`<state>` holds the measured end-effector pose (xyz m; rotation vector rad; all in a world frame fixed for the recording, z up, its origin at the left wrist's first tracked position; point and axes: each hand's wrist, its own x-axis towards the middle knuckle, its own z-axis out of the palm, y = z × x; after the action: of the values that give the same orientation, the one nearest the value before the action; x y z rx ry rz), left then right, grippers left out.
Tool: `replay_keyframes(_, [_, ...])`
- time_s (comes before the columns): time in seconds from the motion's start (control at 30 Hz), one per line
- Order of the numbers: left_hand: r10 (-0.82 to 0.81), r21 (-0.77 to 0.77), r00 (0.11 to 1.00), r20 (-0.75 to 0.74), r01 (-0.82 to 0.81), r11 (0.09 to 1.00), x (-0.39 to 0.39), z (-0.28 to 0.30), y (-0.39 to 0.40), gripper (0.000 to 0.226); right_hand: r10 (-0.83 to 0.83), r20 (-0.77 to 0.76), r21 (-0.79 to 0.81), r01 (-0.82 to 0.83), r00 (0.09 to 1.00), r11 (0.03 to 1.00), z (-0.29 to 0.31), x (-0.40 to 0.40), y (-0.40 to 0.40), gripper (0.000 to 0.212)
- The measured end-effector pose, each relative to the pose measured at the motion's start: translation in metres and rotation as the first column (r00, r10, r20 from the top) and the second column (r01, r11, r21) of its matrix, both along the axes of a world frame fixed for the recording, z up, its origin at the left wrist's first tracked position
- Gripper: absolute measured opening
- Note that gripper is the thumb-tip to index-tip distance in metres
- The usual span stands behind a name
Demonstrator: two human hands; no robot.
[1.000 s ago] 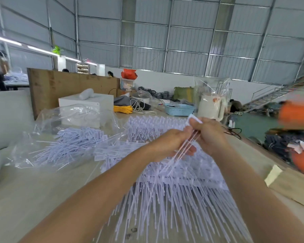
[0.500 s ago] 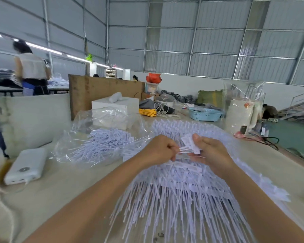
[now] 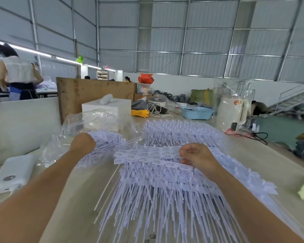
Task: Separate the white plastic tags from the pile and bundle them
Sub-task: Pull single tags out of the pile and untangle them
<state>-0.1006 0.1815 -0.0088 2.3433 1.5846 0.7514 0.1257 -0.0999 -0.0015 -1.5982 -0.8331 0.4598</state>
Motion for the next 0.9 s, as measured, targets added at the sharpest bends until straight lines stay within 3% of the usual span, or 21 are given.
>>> replay_keyframes(0.1, [0.055,0.098,0.975,-0.217,-0.034,0.995,0.007,-0.009,0.003,0.029,0.0,-0.009,0.01,0.0,1.0,1.0,0.001,0.002,-0.004,0.01])
replay_keyframes(0.23, [0.193,0.071,0.853,-0.485,-0.181,0.981,0.016,-0.003,-0.017,0.038,-0.007,-0.008,0.026,0.007,1.0,1.0,-0.002,0.004,-0.007,0.016])
replay_keyframes(0.3, [0.229,0.092,0.814,-0.535,-0.213,0.973,0.023,0.013,-0.035,0.041,-0.008,-0.003,0.028,0.008,1.0,1.0,-0.004,0.005,-0.007,0.016])
replay_keyframes(0.4, [0.257,0.343,0.897,-0.36,-0.129,0.93,0.035,0.044,-0.072,0.04,-0.014,0.016,0.005,0.014,1.0,1.0,-0.006,0.008,-0.007,0.014])
replay_keyframes(0.47, [0.01,0.602,0.995,-0.103,0.055,0.797,0.048,0.057,-0.103,0.034,-0.02,0.025,-0.018,0.02,0.999,1.0,-0.006,0.009,-0.007,0.012])
replay_keyframes(0.5, [-0.221,0.657,0.974,-0.046,0.197,0.728,0.055,0.061,-0.119,0.029,-0.026,0.02,-0.021,0.026,0.999,0.999,-0.006,0.01,-0.008,0.012])
replay_keyframes(0.57, [-0.635,0.528,0.772,-0.046,0.558,0.64,0.07,0.063,-0.151,0.021,-0.041,-0.003,-0.008,0.041,0.999,0.999,-0.005,0.01,-0.011,0.013])
replay_keyframes(0.63, [-0.777,0.212,0.611,-0.15,0.787,0.579,0.09,0.053,-0.172,0.022,-0.052,-0.007,0.0,0.052,0.999,0.999,-0.004,0.009,-0.015,0.015])
replay_keyframes(0.7, [-0.718,0.009,0.569,-0.4,0.786,0.618,0.107,0.04,-0.179,0.029,-0.047,-0.007,0.005,0.047,0.999,0.999,-0.002,0.008,-0.02,0.014])
replay_keyframes(0.73, [-0.699,-0.043,0.549,-0.458,0.772,0.634,0.112,0.035,-0.179,0.031,-0.034,-0.017,0.014,0.035,0.999,0.999,-0.002,0.008,-0.022,0.014])
replay_keyframes(0.9, [-0.797,-0.131,0.539,-0.272,0.8,0.586,0.126,0.035,-0.171,0.02,0.124,-0.021,0.024,-0.124,0.992,0.992,-0.003,0.01,-0.032,0.02])
